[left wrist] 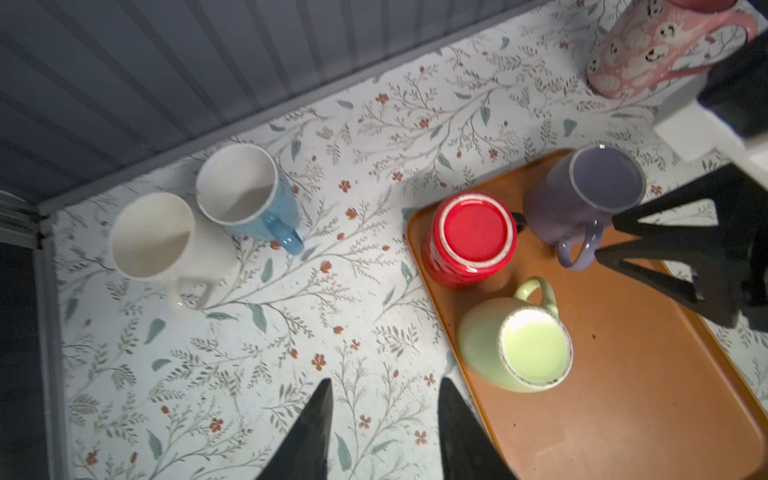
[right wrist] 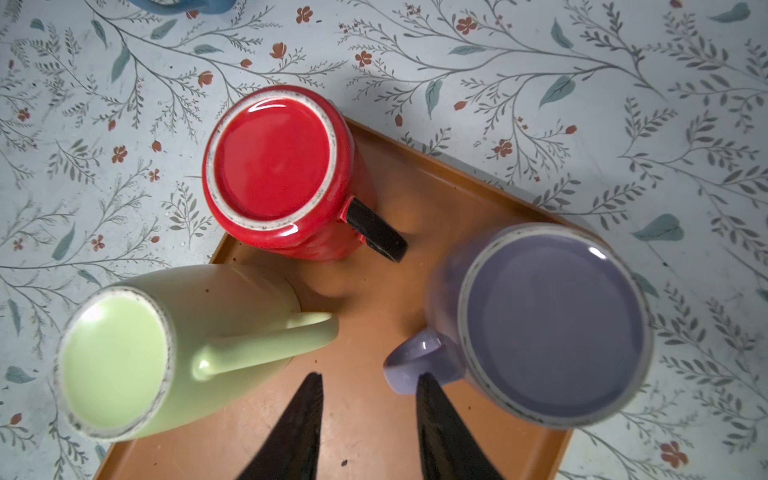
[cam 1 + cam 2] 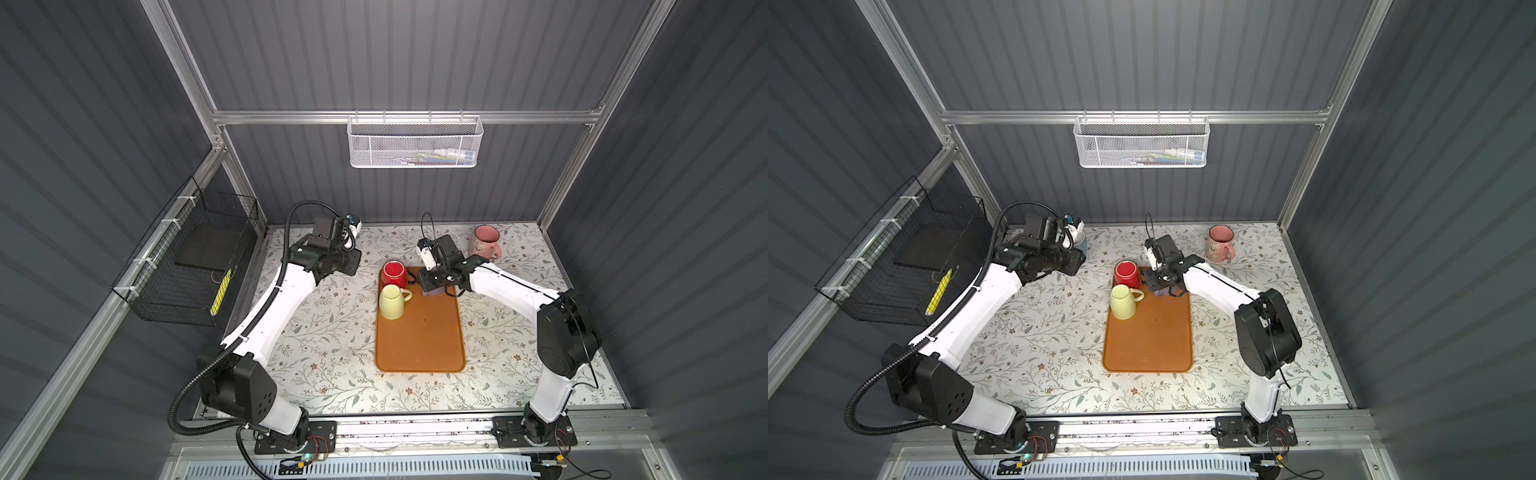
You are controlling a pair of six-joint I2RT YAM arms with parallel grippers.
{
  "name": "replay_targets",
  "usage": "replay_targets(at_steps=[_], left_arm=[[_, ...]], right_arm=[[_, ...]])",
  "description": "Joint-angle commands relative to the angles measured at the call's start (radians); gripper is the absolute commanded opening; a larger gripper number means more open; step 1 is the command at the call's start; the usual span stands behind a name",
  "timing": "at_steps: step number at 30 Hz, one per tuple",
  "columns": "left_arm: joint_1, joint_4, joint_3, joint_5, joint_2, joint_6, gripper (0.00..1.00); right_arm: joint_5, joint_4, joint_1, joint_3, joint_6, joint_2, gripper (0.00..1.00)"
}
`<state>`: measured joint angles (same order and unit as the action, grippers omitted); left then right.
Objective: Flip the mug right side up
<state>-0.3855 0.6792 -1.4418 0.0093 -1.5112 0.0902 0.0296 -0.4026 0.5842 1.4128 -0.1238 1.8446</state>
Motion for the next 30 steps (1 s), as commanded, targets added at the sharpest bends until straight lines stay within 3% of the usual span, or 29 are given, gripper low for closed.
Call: replay_targets(at_steps=[1, 16, 30], left_arm=[[-0.015, 0.006, 0.064, 0.063, 0.032, -0.056, 0.40], [-0.021, -0.004, 0.123, 0.076, 0.062, -0.065, 0.38], [-0.021, -0.017, 0.133, 0.084, 0.050, -0.064, 0.37]], right_arm=[[-0.039, -0.040, 0.026, 0.043, 0.043, 0.031, 0.40], [-0.084, -0.094, 0.054, 0.196, 0.102, 0.191, 0.39], [-0.030, -0.046, 0.078, 0.063, 0.100, 0.144, 0.39]])
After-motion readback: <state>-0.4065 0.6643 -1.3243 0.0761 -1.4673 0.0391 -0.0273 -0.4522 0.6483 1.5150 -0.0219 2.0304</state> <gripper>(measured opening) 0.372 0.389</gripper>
